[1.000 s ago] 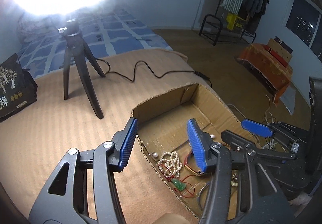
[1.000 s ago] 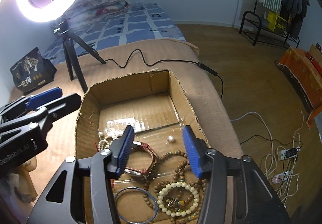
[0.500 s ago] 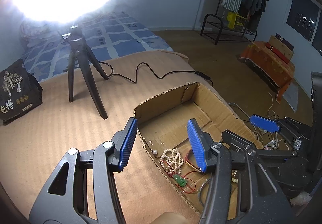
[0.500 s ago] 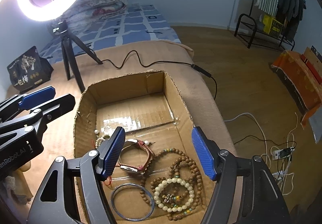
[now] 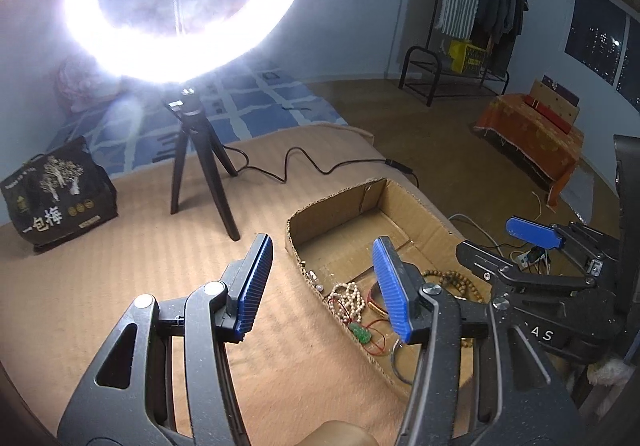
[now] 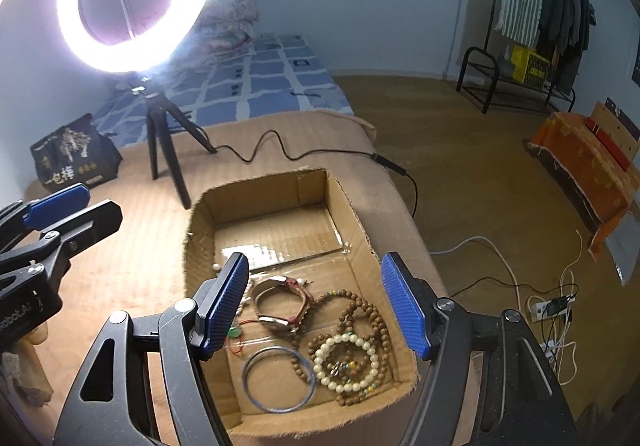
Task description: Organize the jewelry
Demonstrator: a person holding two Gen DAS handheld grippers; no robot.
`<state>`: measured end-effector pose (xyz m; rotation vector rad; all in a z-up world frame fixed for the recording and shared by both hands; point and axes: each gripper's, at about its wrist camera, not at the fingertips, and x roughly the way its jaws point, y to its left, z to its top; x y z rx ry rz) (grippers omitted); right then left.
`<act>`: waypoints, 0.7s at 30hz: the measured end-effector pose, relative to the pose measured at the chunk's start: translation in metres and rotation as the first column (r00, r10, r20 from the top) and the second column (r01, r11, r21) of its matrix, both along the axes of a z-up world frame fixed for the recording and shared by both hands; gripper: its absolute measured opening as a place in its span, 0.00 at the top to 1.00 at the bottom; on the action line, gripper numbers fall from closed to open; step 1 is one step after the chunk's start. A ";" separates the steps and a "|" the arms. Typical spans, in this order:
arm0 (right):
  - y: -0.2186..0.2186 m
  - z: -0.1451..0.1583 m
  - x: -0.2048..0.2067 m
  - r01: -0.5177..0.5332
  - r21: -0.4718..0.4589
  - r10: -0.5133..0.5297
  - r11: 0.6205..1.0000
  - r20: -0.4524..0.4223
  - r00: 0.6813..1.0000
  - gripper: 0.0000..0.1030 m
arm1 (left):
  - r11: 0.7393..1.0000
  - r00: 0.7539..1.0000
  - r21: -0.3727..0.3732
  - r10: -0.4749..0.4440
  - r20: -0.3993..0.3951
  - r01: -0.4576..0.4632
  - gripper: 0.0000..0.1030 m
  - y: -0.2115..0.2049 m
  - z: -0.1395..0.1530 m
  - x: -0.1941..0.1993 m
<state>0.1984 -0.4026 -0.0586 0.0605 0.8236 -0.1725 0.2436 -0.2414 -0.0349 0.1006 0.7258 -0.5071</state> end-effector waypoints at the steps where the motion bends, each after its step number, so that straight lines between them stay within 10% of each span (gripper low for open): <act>1: 0.003 0.004 -0.004 -0.003 -0.001 0.003 1.000 0.008 1.000 0.34 | 1.000 1.000 -0.005 0.002 0.009 -0.002 0.42 0.004 0.005 -0.005; 21: 0.052 0.062 -0.079 -0.044 -0.102 0.060 0.994 0.161 0.985 0.23 | 1.000 0.990 -0.016 0.005 0.139 -0.003 0.27 0.076 0.065 -0.115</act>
